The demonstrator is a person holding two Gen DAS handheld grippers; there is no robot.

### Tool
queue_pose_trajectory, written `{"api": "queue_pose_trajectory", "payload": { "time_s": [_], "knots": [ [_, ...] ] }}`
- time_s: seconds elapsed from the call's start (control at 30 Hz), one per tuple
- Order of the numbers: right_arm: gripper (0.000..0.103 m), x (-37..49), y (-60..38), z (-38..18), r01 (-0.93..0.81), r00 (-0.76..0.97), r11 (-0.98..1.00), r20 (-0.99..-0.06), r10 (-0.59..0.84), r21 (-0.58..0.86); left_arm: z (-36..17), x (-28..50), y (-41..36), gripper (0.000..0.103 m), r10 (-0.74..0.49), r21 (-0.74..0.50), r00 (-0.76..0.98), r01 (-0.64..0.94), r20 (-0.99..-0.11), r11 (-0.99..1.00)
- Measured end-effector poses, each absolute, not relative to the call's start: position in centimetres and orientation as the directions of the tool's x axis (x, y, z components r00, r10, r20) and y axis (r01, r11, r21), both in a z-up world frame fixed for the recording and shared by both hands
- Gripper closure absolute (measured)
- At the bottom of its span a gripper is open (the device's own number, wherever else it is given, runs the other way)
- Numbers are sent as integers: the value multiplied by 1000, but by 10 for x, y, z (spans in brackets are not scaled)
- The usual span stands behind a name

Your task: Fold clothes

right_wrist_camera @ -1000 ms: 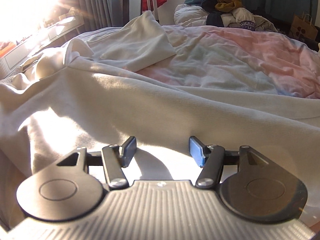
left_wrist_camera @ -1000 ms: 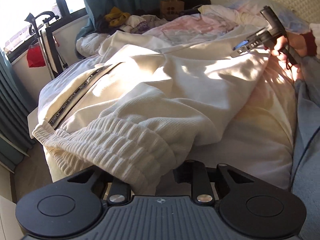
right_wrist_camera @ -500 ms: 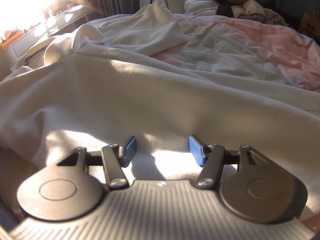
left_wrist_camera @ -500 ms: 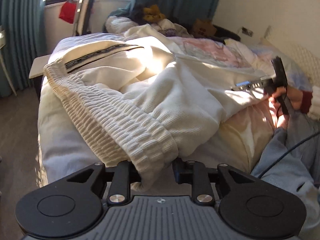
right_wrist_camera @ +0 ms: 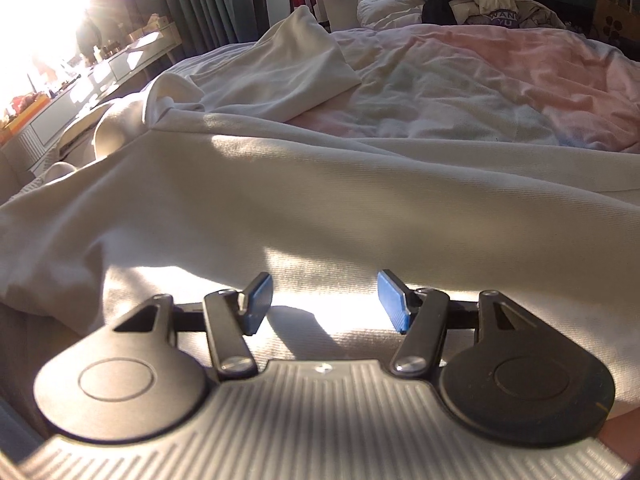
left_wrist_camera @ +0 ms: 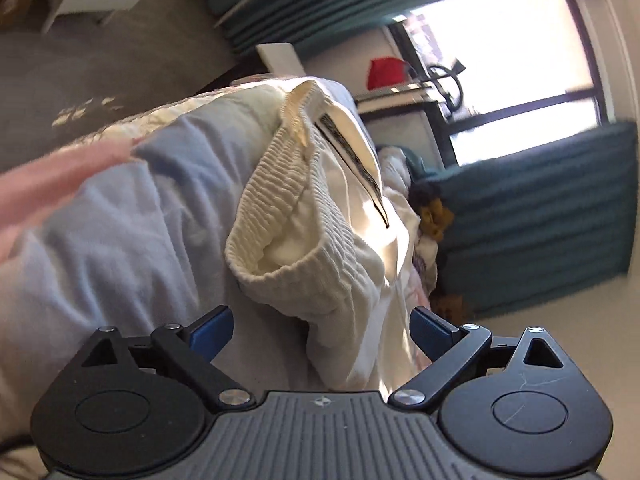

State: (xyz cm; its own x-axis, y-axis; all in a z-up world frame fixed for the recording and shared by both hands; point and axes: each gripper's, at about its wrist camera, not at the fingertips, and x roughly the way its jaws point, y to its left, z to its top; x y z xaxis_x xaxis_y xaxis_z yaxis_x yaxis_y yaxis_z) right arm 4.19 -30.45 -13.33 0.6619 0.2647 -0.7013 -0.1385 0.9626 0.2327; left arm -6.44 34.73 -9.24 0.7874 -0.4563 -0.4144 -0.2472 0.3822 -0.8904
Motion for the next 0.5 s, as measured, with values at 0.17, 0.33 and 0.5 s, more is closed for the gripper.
{"api": "queue_pose_trajectory", "payload": {
  "time_s": [0.17, 0.33, 0.5],
  "knots": [
    [43, 42, -313, -136, -120, 658, 952, -695, 290, 283, -90, -46, 331, 9, -359, -881, 816, -351, -453, 316],
    [43, 45, -314, -140, -126, 657, 951, -695, 292, 281, -65, -17, 310, 38, -243, -791, 797, -409, -552, 454],
    [43, 48, -316, -144, -132, 660, 952, -692, 293, 277, -48, -2, 306, 73, -177, -707, 776, -423, -606, 567]
  ]
}}
